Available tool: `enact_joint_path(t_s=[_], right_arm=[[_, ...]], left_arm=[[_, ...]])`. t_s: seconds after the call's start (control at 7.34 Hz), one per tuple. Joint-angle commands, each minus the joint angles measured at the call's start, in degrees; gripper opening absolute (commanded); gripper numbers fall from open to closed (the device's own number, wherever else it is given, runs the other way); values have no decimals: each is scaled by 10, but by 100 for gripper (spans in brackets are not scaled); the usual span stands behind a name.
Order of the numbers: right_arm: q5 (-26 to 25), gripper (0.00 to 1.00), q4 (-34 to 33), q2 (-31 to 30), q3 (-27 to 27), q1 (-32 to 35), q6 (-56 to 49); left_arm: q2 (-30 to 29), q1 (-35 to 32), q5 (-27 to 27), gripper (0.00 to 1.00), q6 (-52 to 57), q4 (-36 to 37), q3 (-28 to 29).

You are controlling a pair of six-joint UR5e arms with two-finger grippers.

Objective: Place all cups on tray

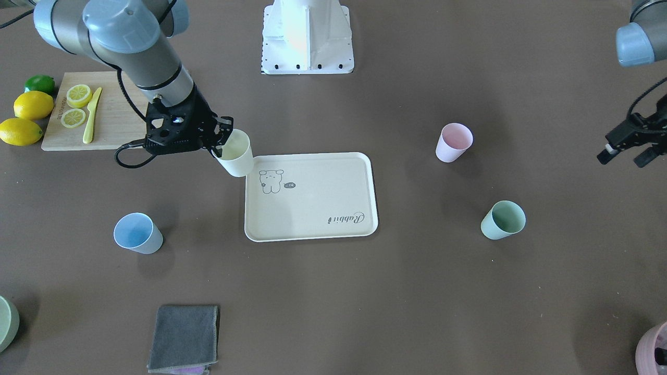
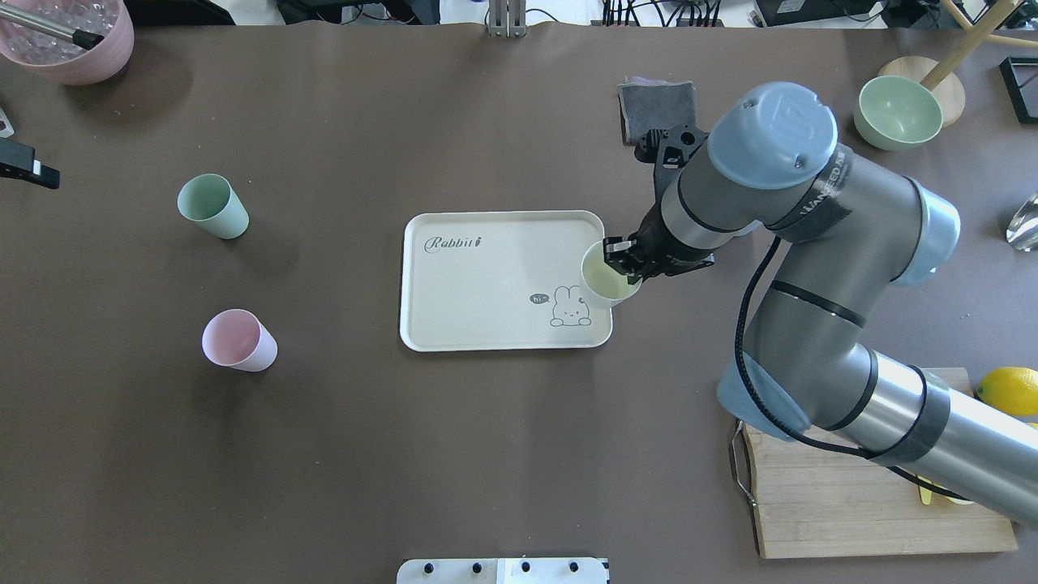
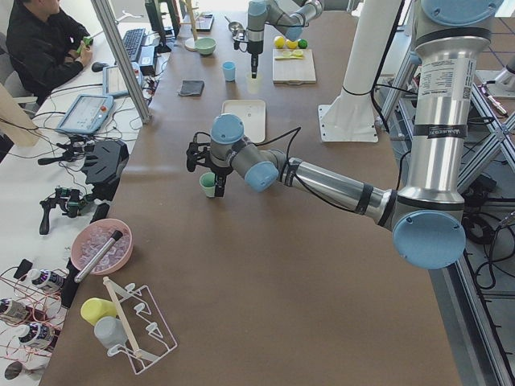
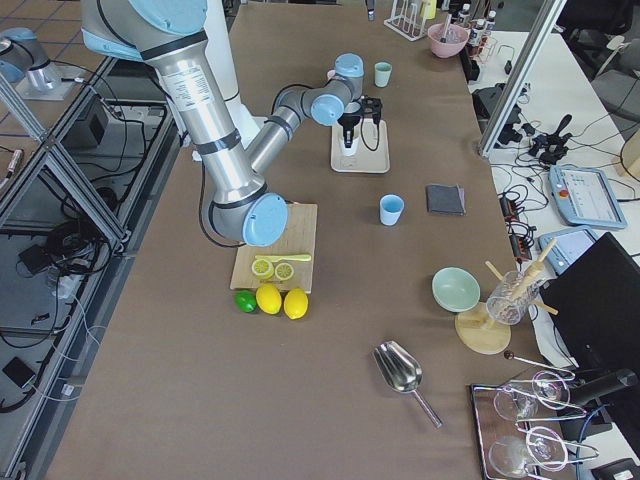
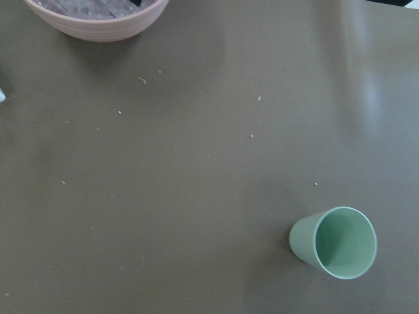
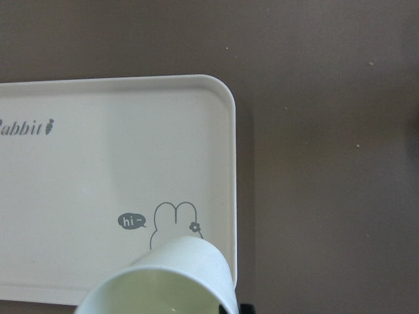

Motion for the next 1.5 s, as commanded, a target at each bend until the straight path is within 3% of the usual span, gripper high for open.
enact_joint_path(t_s=[0.0,0.14,0.54,0.82,1.09,1.23,1.36], right_arm=[[-20,0,1,22,-22,-36,16],[-28,0,0,55,-59,-39,23],[-30,0,3,65,-101,-39,20],[-33,0,63,65,-142,-41,22],[-33,0,74,64,-143,-41,24],[-33,88,73,63,-143,-41,26],[-33,100,74,63,-138,-36,51]], left_arm=[[4,43,29,98,-20,-1,-16],[4,43,30,98,-20,-1,-16],[5,59,32,98,-43,-1,-30],[6,79,35,98,-48,-2,-41],[5,107,66,98,-70,-2,-43],[5,129,83,98,-87,-3,-47],[5,137,87,98,-96,-3,-53]])
